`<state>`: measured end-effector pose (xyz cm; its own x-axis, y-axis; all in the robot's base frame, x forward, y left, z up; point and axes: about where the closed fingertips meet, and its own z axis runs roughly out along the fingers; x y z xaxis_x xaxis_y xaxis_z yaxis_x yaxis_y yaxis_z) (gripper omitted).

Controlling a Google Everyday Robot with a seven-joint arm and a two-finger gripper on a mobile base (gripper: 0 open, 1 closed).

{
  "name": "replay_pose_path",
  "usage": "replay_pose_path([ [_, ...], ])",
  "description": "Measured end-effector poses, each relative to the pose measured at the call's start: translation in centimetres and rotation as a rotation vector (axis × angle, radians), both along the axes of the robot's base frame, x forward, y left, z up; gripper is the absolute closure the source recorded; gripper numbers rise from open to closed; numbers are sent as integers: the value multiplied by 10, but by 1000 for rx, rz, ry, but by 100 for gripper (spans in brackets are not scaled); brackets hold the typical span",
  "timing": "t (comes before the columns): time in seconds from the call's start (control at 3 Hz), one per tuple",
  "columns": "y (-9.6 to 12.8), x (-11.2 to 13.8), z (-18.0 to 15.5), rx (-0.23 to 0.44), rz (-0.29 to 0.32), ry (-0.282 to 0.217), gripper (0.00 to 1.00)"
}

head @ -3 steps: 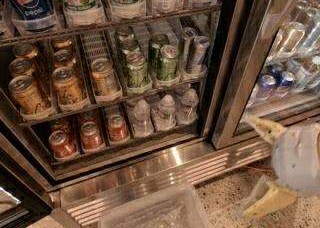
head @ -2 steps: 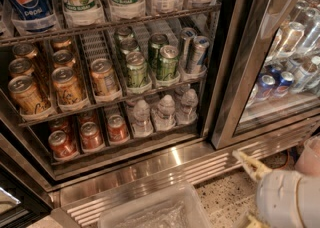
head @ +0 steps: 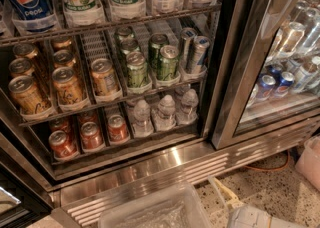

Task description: Pick coke can from bottom shelf of fridge

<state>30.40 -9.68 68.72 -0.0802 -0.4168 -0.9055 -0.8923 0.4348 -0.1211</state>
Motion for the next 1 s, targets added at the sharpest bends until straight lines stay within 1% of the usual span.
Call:
replay_pose_path([
  [0.33,5,0,-13,44,35,-39,0],
  [0.67,10,2,-15,45,41,-51,0],
  [1.0,39,15,-11,87,129,-122,0],
])
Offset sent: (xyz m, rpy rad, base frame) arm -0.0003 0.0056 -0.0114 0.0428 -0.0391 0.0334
